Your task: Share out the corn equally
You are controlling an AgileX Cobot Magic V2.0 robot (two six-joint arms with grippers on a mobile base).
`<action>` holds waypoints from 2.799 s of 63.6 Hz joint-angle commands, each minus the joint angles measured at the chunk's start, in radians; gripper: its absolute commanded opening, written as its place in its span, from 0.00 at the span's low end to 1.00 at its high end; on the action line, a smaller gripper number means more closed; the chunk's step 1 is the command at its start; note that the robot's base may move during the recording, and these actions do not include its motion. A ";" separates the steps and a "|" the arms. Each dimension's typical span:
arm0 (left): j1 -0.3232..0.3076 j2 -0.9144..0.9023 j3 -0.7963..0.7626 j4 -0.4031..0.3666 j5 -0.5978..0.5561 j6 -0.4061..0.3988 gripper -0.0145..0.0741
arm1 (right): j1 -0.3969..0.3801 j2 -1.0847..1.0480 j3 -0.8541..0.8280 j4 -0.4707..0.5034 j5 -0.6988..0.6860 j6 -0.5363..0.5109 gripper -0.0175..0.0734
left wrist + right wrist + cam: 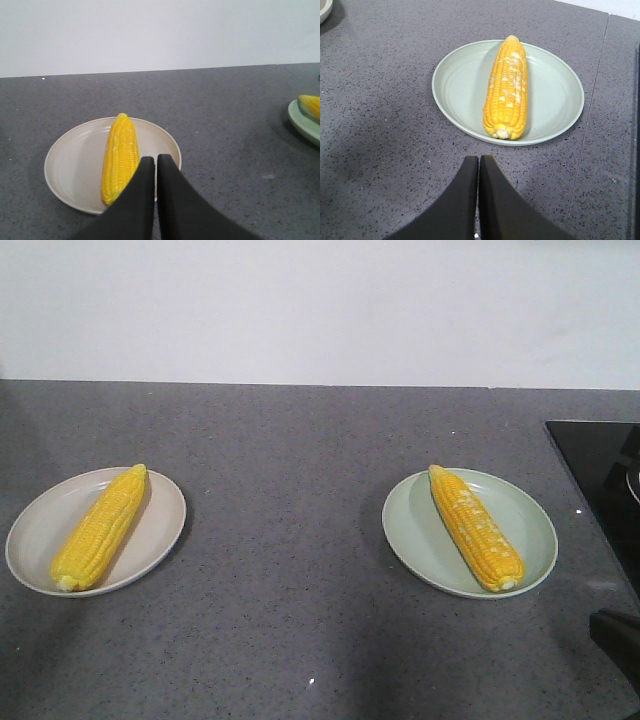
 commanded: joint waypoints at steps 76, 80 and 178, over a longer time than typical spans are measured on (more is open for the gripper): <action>0.297 -0.360 0.411 0.018 -0.315 -0.087 0.16 | -0.001 0.003 -0.024 0.000 -0.055 -0.003 0.19; 0.297 -0.360 0.411 -0.033 -0.315 -0.034 0.16 | -0.001 0.003 -0.024 0.000 -0.055 -0.003 0.19; 0.285 -0.362 0.411 -0.247 -0.301 0.231 0.16 | -0.001 -0.111 0.074 -0.003 -0.159 -0.027 0.19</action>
